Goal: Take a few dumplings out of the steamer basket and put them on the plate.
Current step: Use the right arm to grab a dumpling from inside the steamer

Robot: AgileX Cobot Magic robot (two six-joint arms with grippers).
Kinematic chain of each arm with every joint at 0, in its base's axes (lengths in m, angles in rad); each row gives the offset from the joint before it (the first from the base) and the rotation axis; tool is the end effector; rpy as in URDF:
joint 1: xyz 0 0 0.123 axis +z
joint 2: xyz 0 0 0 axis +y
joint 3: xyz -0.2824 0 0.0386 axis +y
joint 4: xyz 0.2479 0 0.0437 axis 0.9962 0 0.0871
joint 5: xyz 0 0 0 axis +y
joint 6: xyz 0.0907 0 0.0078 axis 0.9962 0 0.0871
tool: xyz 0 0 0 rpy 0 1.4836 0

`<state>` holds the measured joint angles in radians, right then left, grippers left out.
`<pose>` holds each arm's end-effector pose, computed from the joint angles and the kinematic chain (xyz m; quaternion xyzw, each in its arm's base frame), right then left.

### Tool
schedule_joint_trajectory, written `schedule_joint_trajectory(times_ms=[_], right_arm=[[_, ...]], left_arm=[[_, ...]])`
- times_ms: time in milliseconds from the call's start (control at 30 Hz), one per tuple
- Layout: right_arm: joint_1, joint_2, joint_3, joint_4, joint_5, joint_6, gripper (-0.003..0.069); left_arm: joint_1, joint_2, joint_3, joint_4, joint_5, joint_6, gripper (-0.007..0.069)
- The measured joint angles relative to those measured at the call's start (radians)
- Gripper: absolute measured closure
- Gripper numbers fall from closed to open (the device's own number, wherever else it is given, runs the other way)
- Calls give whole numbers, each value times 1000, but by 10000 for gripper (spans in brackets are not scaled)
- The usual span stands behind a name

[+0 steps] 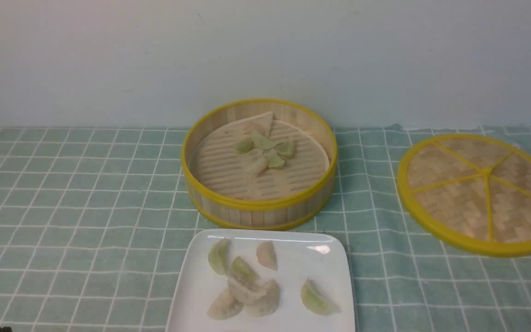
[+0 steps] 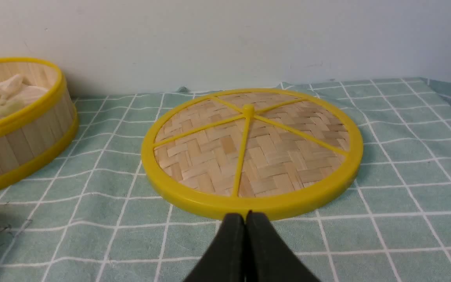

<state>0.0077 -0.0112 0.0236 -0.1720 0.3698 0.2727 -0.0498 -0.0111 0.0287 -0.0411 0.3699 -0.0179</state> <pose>0.0527 -0.0052 0.1730 0.0603 0.7994 0.0110 0.5976 0.0526 -0.0040 0.1708 0.0018 0.8048 -0.0374 0.5923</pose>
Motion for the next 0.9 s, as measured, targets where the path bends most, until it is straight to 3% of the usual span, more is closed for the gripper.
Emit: schedule_joint_trajectory(times_ms=[700, 800, 900], right_arm=[[0, 0, 0, 6, -3, 6, 673], [0, 0, 5, 90, -91, 69, 673], [0, 0, 5, 245, -279, 166, 673]], left_arm=[[0, 0, 0, 0, 0, 0, 631], [0, 0, 0, 0, 0, 0, 631], [0, 0, 0, 0, 0, 0, 631]])
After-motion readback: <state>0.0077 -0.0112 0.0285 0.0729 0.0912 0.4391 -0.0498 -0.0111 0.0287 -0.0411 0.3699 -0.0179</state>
